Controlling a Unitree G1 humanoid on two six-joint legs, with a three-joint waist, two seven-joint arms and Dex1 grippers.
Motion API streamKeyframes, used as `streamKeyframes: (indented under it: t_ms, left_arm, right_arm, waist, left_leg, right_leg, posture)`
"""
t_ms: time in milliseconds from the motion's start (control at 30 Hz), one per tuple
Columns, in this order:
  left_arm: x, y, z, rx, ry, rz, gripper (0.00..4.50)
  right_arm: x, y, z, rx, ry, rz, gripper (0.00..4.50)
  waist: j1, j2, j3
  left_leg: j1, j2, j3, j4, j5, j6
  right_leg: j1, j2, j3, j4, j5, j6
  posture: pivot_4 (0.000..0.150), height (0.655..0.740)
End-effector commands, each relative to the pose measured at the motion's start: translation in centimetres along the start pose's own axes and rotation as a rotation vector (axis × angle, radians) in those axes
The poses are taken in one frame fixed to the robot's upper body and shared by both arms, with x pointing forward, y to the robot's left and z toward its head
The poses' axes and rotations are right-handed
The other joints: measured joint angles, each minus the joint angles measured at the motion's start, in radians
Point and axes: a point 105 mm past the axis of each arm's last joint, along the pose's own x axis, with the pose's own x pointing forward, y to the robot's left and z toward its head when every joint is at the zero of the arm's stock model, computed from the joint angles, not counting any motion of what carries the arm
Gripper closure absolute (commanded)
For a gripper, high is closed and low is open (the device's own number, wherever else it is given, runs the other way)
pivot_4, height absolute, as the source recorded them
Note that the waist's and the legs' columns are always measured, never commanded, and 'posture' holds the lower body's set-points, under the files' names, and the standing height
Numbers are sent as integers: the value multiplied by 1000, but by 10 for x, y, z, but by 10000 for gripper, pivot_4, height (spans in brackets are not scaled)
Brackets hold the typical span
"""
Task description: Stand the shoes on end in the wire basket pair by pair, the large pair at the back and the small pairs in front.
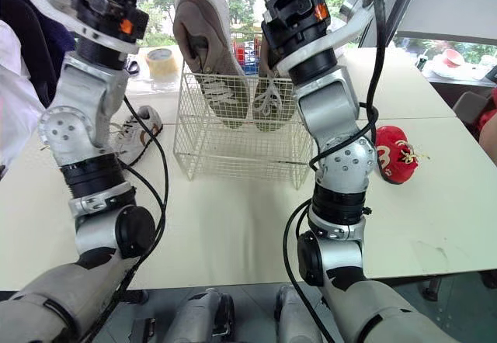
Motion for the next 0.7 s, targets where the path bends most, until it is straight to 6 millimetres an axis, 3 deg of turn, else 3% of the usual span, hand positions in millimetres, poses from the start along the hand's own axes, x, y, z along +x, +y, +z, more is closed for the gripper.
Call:
streamKeyframes:
  t_ms: [33, 367, 700]
  left_arm:
    - [4, -11, -2, -4, 7, -53, 37801]
    - [3, -4, -30, -60, 55, -38, 37801]
    - [-8, 5, -37, -64, 89, -2, 37801]
  right_arm:
    - [3, 11, 9, -18, -34, 48, 290]
    - [2, 28, 13, 42, -44, 135, 290]
    - [5, 29, 16, 55, -67, 134, 290]
  waist:
    - [3, 0, 0]
    - [0, 0, 0]
    - [0, 0, 0]
  left_leg:
    - [0, 0, 0, 0, 0, 0]
    - [0, 0, 0, 0, 0, -1]
    - [0, 0, 0, 0, -1, 2]
  right_leg:
    - [0, 0, 0, 0, 0, 0]
    - [0, 0, 0, 0, 0, 0]
    - [0, 0, 0, 0, 0, 0]
  posture:
    - [1500, 7400]
    - [1500, 7400]
    - [1500, 7400]
